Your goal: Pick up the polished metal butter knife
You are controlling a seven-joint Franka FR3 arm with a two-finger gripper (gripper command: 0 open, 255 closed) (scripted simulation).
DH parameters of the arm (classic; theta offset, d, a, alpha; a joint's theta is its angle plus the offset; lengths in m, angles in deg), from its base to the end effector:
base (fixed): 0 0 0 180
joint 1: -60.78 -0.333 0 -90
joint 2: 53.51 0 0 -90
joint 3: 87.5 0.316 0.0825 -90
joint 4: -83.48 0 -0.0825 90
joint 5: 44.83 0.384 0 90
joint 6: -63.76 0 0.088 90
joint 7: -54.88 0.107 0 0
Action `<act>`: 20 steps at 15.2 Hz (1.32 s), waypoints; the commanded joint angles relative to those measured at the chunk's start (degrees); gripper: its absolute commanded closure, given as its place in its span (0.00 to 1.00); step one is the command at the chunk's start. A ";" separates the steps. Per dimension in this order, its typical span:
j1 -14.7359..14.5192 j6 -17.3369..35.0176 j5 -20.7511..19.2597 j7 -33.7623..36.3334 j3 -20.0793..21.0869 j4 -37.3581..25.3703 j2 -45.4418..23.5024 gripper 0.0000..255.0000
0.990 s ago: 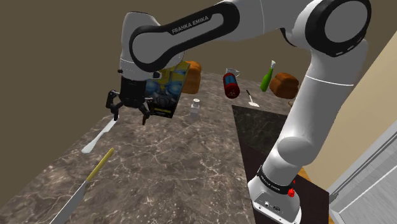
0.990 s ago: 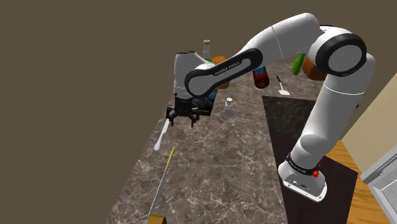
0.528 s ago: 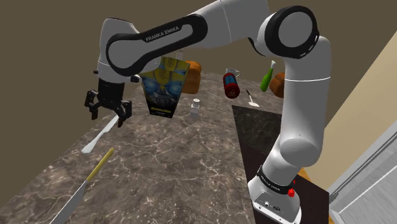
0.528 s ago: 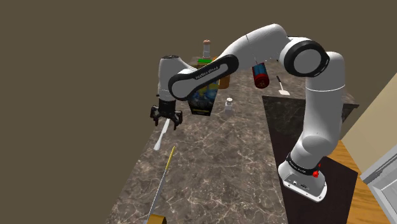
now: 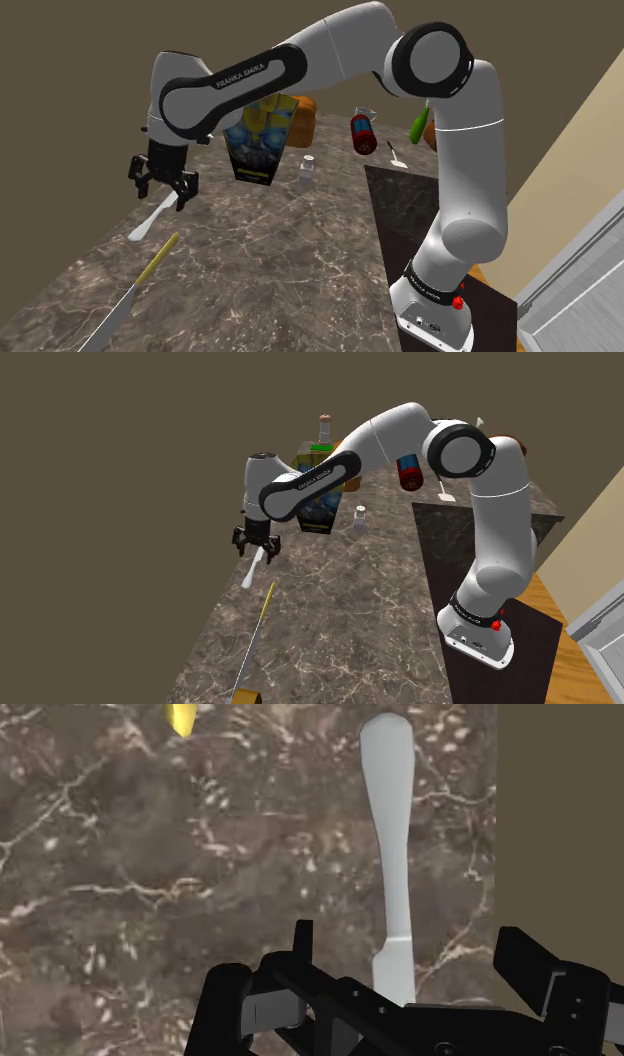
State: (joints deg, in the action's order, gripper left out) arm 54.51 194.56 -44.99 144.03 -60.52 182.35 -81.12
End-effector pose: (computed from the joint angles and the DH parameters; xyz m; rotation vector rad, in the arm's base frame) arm 0.5811 0.3403 0.3433 -2.5443 1.4465 0.1770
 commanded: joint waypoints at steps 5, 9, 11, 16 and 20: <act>-0.05 0.95 -0.18 -0.08 -0.15 0.41 -0.54 1.00; -0.09 0.85 -0.30 -0.12 -0.25 -0.01 -0.89 1.00; -0.01 0.95 -0.22 -0.18 -0.22 0.25 -0.73 1.00; 0.25 -1.47 0.33 -0.04 0.23 -0.66 0.89 1.00; 0.49 -3.98 0.82 0.04 0.56 -1.93 2.24 1.00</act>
State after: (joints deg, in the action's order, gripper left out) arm 54.90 191.11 -44.33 144.07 -60.06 180.53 -79.30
